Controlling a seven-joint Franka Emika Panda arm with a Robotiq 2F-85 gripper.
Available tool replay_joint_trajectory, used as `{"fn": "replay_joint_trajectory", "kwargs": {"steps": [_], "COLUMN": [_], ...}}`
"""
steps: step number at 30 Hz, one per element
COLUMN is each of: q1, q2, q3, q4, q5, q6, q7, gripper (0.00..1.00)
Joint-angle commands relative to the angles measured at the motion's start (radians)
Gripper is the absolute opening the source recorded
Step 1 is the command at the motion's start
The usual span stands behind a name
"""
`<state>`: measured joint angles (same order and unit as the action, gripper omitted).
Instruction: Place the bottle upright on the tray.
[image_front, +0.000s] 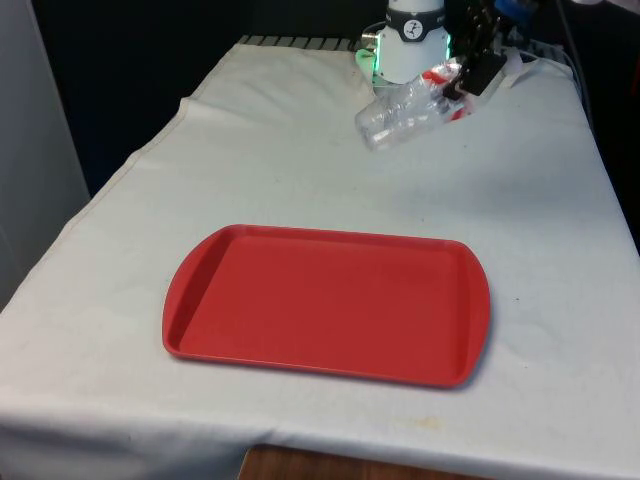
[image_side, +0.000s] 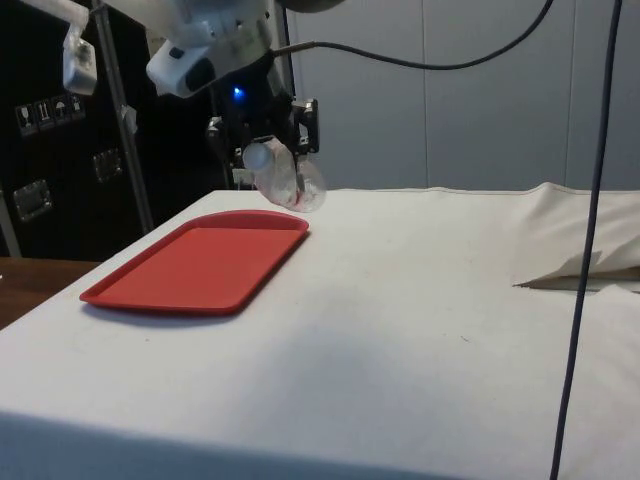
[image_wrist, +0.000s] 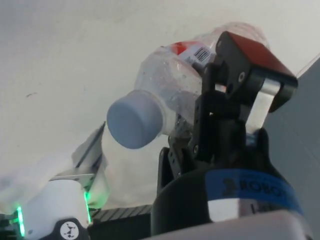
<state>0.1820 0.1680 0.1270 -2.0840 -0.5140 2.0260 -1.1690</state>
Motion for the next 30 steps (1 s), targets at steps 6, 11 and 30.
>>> {"fn": "replay_joint_trajectory", "kwargs": {"steps": [6, 11, 30], "q1": [-0.004, -0.004, -0.006], "q2": [0.001, 0.004, 0.03], "q3": [-0.01, -0.019, -0.056], "q4": [0.023, 0.038, 0.105], "q5": [0.058, 0.093, 0.225], "q6": [0.001, 0.002, 0.021], "q7": [-0.047, -0.075, -0.169], "gripper": [0.33, 0.33, 0.33]}}
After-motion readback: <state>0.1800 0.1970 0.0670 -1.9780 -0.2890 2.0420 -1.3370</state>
